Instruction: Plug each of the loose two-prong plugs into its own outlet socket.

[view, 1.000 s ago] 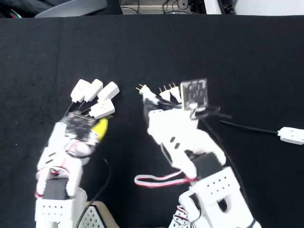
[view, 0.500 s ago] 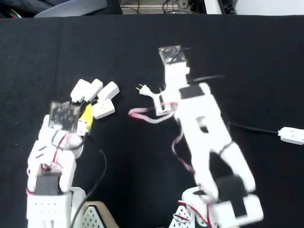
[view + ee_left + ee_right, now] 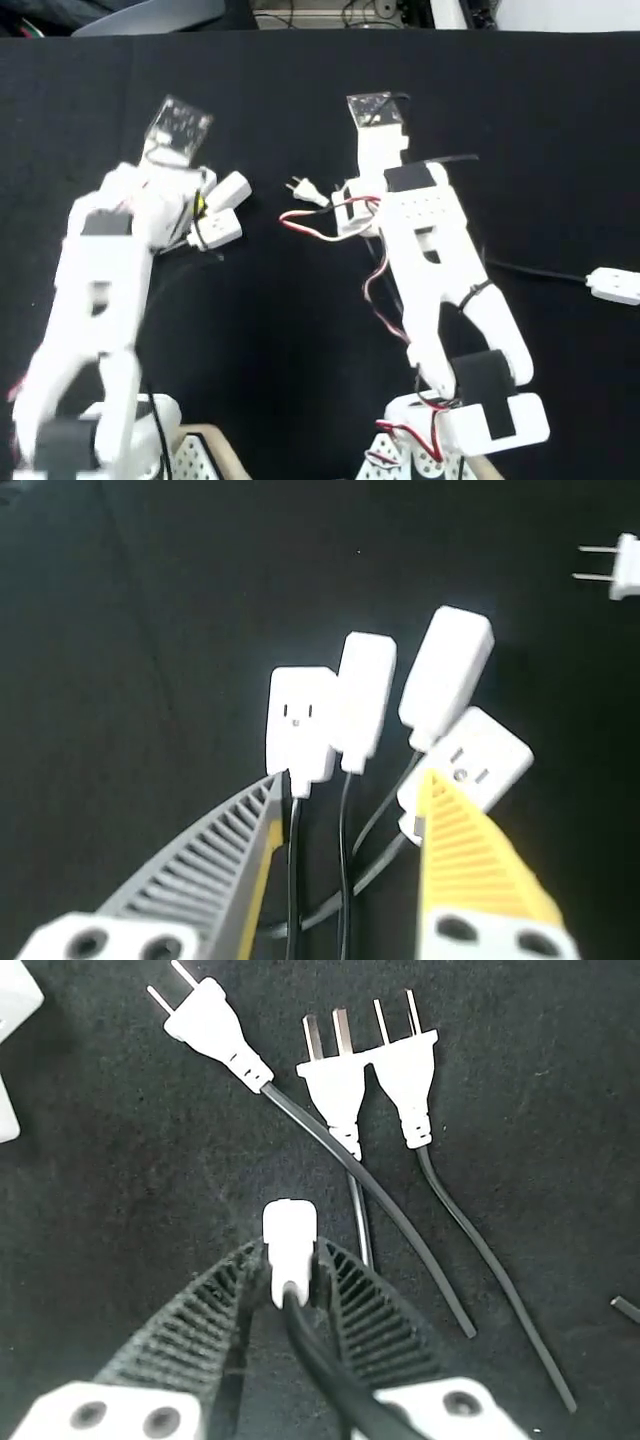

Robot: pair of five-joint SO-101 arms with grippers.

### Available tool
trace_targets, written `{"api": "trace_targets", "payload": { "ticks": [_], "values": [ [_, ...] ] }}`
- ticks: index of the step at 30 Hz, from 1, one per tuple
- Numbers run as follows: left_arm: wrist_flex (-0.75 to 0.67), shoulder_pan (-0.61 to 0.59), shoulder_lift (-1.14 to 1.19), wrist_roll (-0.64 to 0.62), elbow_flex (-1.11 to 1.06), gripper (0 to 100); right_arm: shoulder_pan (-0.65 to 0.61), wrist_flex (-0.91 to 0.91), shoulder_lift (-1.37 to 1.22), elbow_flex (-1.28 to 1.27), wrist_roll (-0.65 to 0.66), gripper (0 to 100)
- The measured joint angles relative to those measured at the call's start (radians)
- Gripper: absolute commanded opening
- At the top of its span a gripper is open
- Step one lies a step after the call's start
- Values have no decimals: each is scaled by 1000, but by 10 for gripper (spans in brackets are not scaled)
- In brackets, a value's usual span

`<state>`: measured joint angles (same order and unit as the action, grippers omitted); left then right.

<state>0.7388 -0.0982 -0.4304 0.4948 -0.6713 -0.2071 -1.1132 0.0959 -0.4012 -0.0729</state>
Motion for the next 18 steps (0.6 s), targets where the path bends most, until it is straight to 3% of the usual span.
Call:
{"api": "trace_targets", "payload": {
  "ticks": [4,9,14,18],
  "values": [
    [38,-2,272,0,196,217,2,0,0,0,0,11],
    [216,-2,552,41,431,216,2,0,0,0,0,11],
    [351,-2,669,86,577,213,2,0,0,0,0,11],
    [382,9,677,104,585,213,2,0,0,0,0,11]
  ]
}}
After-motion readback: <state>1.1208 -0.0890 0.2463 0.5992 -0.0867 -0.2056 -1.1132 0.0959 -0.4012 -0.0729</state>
